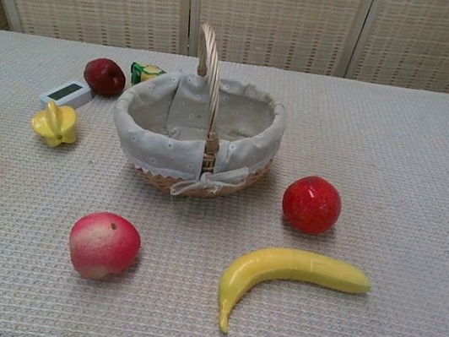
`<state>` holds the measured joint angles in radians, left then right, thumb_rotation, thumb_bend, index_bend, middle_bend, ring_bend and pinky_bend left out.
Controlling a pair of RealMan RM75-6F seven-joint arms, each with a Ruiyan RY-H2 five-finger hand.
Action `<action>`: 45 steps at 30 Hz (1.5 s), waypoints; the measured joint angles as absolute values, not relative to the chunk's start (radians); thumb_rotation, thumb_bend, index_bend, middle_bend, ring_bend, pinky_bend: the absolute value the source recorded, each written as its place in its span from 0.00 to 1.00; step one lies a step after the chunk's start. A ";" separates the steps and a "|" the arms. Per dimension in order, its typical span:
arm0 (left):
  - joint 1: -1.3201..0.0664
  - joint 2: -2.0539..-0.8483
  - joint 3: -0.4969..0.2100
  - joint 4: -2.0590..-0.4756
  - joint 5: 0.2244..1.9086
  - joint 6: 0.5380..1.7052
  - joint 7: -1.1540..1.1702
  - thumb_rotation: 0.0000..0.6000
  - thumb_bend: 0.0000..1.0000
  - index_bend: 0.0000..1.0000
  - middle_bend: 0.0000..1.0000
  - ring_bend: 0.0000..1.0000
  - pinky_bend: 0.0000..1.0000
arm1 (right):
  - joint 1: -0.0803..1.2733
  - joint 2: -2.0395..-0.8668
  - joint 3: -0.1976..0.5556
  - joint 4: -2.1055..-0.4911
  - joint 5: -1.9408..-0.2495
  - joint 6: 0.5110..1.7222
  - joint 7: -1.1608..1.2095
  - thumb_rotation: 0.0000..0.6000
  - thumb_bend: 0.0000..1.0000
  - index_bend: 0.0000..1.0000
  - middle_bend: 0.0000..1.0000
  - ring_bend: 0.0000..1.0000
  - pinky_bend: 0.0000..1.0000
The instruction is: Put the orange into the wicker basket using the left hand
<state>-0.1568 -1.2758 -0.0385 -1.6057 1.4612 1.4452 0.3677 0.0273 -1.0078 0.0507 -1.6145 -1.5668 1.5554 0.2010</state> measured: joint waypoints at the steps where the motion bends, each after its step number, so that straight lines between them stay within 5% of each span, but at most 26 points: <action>1: -0.156 -1.276 -0.039 -1.605 1.461 1.446 0.369 1.00 0.38 0.00 0.00 0.00 0.21 | 0.027 -1.008 0.051 -1.614 -1.567 1.555 0.200 1.00 0.03 0.00 0.00 0.00 0.06; 16: -0.176 -1.292 -0.044 -1.570 1.489 1.436 0.366 1.00 0.38 0.00 0.00 0.00 0.20 | 0.031 -1.010 0.048 -1.612 -1.574 1.552 0.200 1.00 0.03 0.00 0.00 0.00 0.06; 29: -0.322 -1.317 -0.103 -1.567 1.288 1.145 0.404 1.00 0.38 0.00 0.00 0.00 0.18 | 0.036 -1.005 0.041 -1.608 -1.583 1.543 0.206 1.00 0.03 0.00 0.00 0.00 0.06; 45: -0.370 -1.307 -0.075 -1.595 1.181 1.039 0.416 1.00 0.38 0.00 0.00 0.00 0.17 | 0.037 -1.009 0.038 -1.607 -1.589 1.546 0.197 1.00 0.03 0.00 0.00 0.00 0.06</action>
